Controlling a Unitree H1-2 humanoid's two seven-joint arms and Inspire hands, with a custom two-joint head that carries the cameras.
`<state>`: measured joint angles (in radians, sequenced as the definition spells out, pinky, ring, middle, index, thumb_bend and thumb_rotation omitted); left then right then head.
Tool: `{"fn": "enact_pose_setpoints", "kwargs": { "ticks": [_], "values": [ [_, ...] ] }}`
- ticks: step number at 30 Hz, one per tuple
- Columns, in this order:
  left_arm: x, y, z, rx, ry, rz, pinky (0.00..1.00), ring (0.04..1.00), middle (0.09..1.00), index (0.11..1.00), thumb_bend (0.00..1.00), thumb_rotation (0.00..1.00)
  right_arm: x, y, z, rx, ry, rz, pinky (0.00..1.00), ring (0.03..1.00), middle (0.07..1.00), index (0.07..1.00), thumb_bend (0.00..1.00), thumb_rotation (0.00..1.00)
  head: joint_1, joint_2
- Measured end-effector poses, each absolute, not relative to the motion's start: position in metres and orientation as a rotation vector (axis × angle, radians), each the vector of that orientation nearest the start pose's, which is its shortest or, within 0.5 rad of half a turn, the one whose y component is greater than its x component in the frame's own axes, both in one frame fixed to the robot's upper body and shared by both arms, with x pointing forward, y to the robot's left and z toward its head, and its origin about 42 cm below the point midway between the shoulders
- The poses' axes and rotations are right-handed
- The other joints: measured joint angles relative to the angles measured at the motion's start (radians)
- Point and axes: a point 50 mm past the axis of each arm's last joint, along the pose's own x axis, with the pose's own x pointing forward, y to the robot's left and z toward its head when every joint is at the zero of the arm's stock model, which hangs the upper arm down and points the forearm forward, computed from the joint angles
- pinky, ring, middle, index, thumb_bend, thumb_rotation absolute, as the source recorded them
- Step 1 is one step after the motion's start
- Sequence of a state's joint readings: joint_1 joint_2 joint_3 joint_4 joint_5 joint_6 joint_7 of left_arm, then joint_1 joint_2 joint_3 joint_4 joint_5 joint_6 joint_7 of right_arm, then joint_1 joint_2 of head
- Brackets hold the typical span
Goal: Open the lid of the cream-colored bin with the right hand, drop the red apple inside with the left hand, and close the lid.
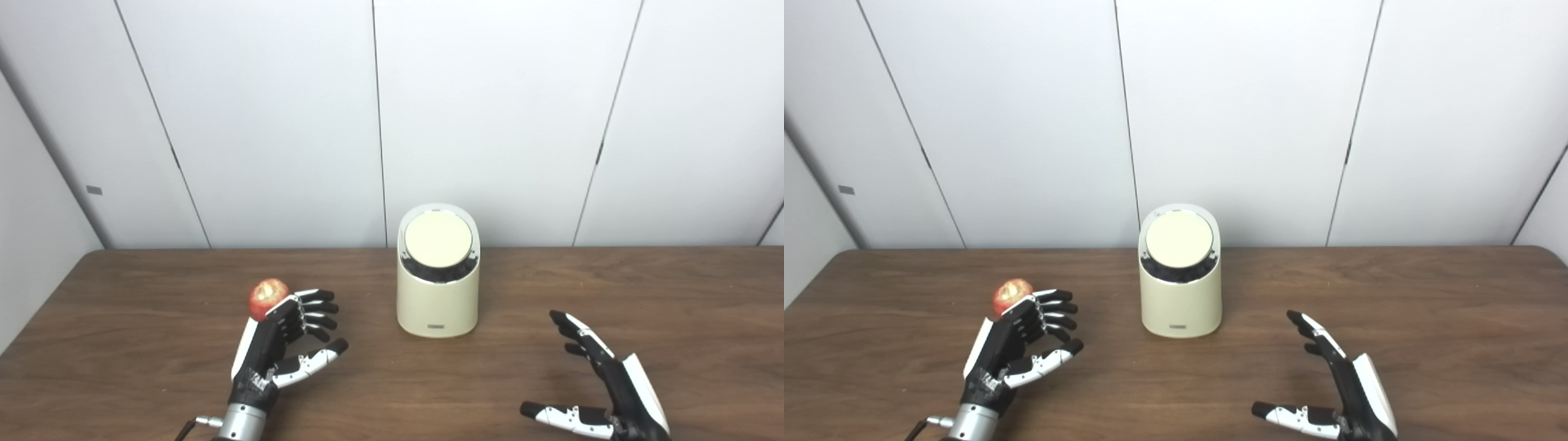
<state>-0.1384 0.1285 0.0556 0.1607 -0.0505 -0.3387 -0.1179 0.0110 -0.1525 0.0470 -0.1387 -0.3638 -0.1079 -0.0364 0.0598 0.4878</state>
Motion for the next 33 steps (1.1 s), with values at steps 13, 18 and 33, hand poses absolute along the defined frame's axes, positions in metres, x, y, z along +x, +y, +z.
{"fn": "enact_pose_setpoints", "kwargs": {
  "ticks": [13,18,33],
  "values": [
    [0.325,0.255,0.119,0.095,-0.313,-0.091,0.50,0.581,0.651,0.700,0.66,0.00,0.278,-0.241,0.139,-0.505,-0.248,0.025,0.81,0.873,0.876,0.852,0.75,0.22,0.000,0.000],
    [0.326,0.255,0.119,0.096,-0.314,-0.092,0.50,0.582,0.653,0.704,0.65,0.00,0.278,-0.241,0.139,-0.505,-0.248,0.025,0.81,0.870,0.876,0.852,0.76,0.25,-0.011,-0.006],
    [0.343,0.253,0.118,0.078,-0.305,-0.105,0.48,0.580,0.660,0.708,0.65,0.00,0.329,-0.211,0.176,-0.457,-0.349,0.030,0.74,0.854,0.905,0.935,0.76,0.38,-0.048,-0.037]
  ]
}}
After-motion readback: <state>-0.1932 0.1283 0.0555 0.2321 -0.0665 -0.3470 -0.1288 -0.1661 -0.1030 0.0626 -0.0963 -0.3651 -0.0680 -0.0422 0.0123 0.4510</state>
